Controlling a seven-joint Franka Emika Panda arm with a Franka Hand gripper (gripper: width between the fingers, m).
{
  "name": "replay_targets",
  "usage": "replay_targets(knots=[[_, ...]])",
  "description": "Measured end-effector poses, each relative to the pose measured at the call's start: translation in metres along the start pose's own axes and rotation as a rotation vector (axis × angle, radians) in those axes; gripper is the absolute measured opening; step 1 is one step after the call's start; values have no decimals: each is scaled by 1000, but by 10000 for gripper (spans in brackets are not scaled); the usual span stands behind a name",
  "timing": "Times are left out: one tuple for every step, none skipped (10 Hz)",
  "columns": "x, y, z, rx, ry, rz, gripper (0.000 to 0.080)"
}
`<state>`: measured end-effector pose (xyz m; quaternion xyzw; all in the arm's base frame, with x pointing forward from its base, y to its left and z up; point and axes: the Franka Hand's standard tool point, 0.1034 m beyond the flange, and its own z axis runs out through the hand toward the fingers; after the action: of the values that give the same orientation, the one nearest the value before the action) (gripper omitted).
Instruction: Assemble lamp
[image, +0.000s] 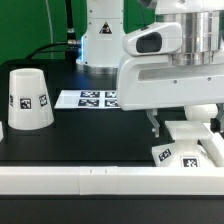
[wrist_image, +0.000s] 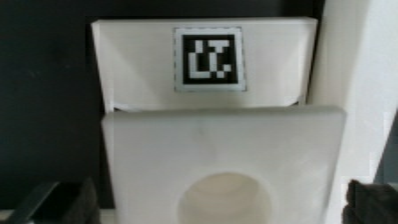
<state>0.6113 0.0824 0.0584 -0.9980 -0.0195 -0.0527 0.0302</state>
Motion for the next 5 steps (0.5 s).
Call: replay_targets(knots=[[-17,1,-6,-3,-6,-4,698],[-34,0,-11,-5,-18,-8,699],[-47,-1,-15,-7,-30,-2,699],[-58,-4,-21,-8,-37,2,699],[-70,-13,-25,-7,-46,30,699]])
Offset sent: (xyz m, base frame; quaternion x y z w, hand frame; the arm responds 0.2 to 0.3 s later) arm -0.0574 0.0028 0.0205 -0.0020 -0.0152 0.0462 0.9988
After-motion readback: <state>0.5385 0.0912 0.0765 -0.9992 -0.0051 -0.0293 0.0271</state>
